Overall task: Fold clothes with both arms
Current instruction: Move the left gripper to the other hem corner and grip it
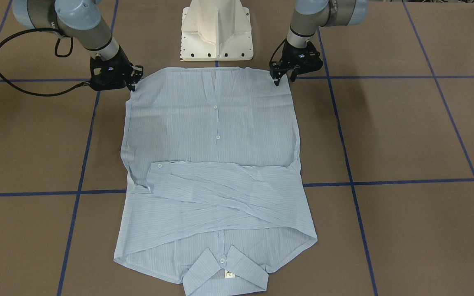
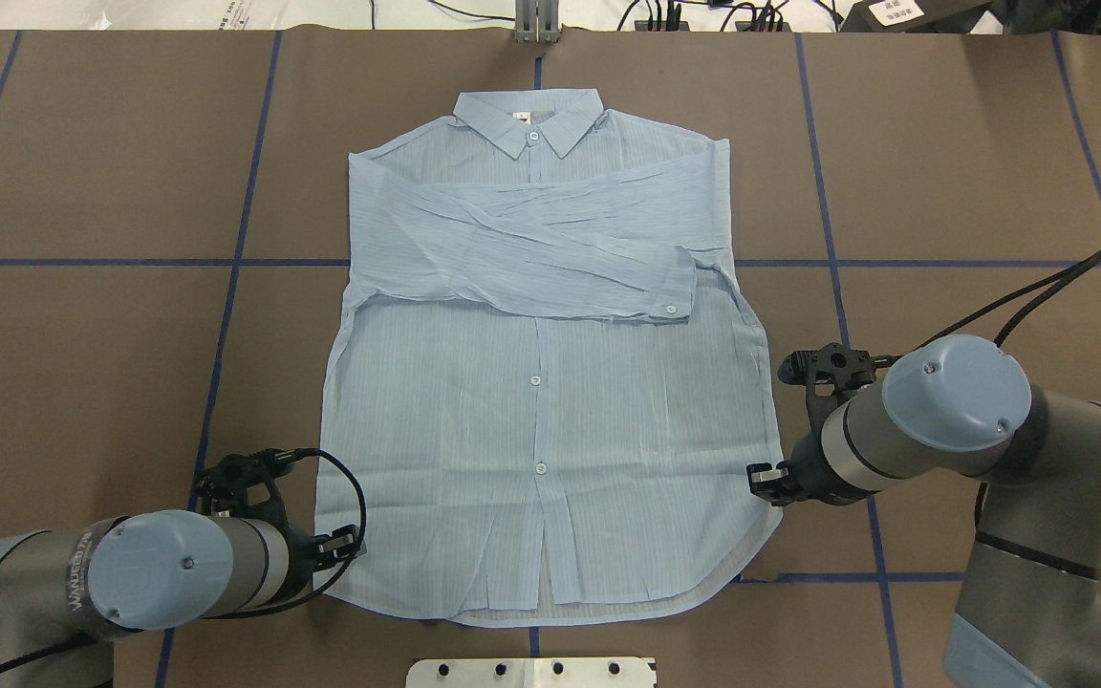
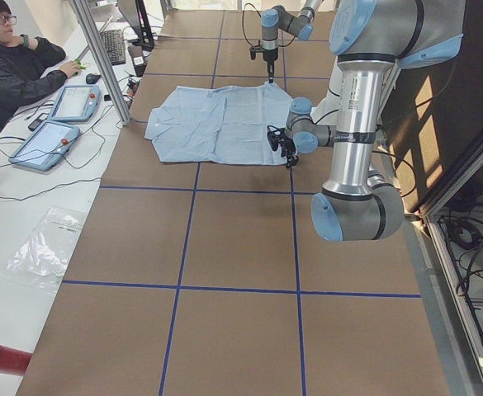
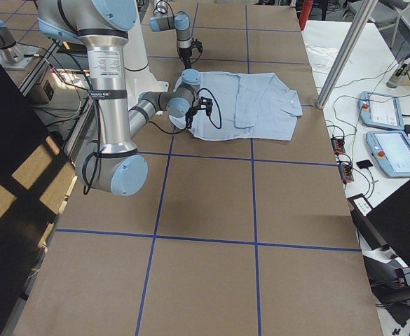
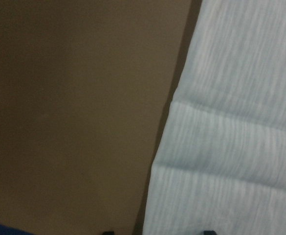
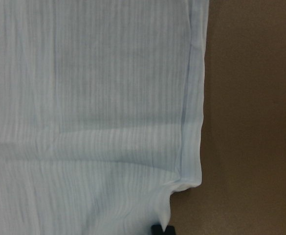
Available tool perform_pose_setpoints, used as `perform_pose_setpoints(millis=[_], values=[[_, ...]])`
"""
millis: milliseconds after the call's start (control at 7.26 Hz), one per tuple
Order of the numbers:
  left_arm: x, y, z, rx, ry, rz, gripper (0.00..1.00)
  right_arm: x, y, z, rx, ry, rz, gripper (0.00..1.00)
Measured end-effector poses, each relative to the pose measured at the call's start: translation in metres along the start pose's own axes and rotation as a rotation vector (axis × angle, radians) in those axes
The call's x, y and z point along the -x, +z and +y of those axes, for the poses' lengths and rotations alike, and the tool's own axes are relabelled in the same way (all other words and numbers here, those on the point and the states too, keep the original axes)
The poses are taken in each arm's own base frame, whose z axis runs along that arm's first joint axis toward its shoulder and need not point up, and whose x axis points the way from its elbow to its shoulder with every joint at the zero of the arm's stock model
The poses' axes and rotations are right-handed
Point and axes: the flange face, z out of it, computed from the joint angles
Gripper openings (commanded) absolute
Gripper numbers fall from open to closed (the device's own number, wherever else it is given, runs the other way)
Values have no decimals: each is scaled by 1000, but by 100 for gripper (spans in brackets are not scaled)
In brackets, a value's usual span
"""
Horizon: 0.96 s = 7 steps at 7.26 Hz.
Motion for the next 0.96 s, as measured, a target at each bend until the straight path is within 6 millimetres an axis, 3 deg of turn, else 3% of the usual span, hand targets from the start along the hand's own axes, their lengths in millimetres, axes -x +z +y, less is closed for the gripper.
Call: perform_pose_setpoints(millis=[965], values=[[0,-2,1,3,-1,2,25,-1,-1,-2,-1,3,1,0]])
